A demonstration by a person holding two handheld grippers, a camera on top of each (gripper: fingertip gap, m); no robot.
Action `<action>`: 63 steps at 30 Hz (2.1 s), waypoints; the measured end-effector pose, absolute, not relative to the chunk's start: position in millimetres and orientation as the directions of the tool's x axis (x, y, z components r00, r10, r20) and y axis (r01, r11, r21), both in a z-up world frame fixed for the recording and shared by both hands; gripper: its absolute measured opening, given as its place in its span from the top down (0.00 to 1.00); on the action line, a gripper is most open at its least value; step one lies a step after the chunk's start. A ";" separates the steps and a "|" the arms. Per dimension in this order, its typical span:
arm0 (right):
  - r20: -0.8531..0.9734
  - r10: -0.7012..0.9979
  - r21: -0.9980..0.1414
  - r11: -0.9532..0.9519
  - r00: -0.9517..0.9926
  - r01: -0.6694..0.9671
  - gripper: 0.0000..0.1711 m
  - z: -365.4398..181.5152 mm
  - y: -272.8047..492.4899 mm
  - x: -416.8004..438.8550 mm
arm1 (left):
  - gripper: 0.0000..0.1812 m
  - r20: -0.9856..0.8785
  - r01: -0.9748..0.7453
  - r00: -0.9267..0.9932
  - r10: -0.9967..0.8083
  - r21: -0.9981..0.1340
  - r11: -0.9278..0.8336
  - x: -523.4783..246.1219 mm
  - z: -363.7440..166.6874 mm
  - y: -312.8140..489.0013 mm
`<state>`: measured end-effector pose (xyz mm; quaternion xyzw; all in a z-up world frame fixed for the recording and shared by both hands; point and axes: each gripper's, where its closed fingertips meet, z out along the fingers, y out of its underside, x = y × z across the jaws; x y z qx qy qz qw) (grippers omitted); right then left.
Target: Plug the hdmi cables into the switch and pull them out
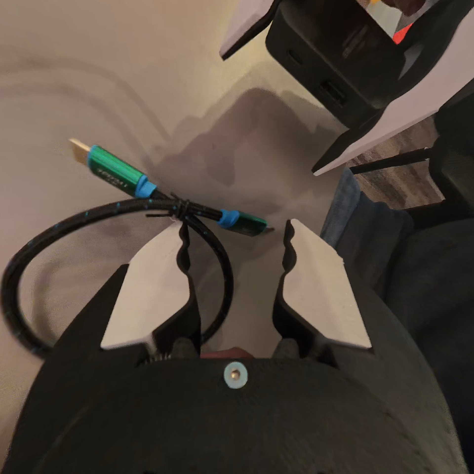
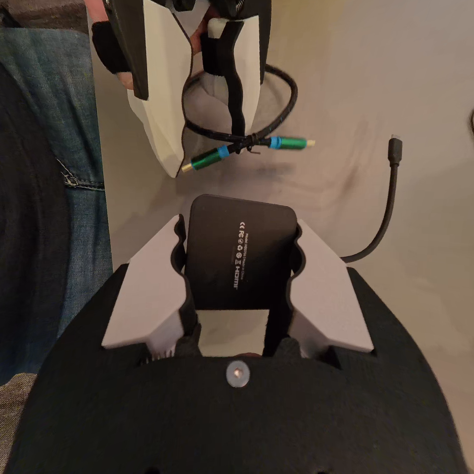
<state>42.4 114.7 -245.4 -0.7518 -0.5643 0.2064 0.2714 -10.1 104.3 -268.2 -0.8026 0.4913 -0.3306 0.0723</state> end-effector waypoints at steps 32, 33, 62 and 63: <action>-0.133 0.945 -0.578 -0.320 0.300 0.751 0.54 -286.5 111.9 37.8 | 0.97 0.196 -0.850 0.270 -0.943 -0.412 -0.329 -18.6 -293.9 106.4; -0.148 0.939 -0.588 -0.336 0.311 0.736 0.56 -285.3 112.9 37.3 | 0.96 0.189 -0.847 0.267 -0.945 -0.421 -0.324 -17.8 -292.0 107.4; -0.337 0.936 -0.937 -0.323 -0.105 0.131 0.91 -145.3 75.9 3.2 | 0.96 0.308 -0.520 -0.137 -0.941 -0.831 -0.196 16.7 -182.7 66.3; -0.325 0.940 -0.940 -0.309 -0.100 0.144 0.92 -145.8 74.8 1.7 | 0.95 0.300 -0.528 -0.129 -0.945 -0.827 -0.191 16.5 -184.8 67.3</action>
